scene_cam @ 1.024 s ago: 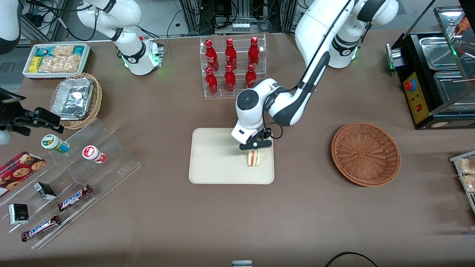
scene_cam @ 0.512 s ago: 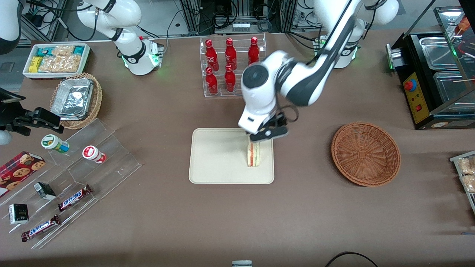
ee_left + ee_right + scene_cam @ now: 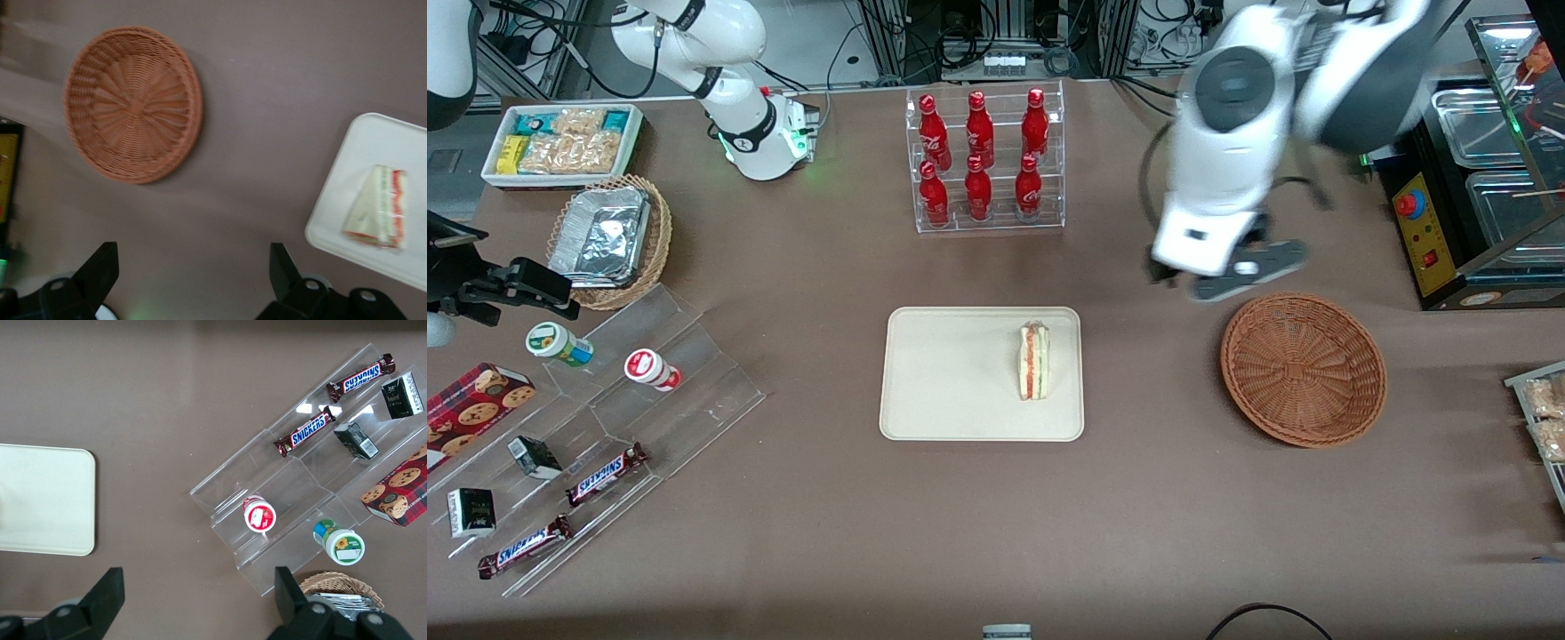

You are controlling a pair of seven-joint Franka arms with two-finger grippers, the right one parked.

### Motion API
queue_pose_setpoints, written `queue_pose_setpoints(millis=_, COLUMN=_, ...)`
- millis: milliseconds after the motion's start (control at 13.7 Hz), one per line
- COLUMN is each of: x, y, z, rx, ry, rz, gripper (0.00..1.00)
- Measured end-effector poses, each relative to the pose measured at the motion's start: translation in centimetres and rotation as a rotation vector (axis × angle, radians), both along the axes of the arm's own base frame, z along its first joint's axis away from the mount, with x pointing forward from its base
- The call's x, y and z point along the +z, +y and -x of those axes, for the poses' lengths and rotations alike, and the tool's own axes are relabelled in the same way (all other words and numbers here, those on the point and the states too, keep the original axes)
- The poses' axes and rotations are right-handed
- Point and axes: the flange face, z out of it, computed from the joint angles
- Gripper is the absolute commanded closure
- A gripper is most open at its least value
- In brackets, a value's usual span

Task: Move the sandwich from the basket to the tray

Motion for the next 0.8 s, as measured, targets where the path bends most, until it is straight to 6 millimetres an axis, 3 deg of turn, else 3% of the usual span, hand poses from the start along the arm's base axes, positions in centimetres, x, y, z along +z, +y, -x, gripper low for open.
queue_pose_setpoints(millis=220, x=3.4, y=9.2, z=0.2, rx=-0.048, ry=0.037, rz=0.078, gripper=0.0)
queue_pose_setpoints(millis=439, x=7.3, y=15.7, z=1.5, rx=-0.099, ry=0.013, rz=0.16, gripper=0.0)
queue_pose_setpoints(millis=585, x=9.0, y=18.5, z=2.6, rx=-0.109, ry=-0.009, rz=0.18, gripper=0.0)
queue_pose_setpoints(millis=805, x=9.5, y=19.2, z=3.0, rx=-0.109, ry=-0.017, rz=0.185, gripper=0.0)
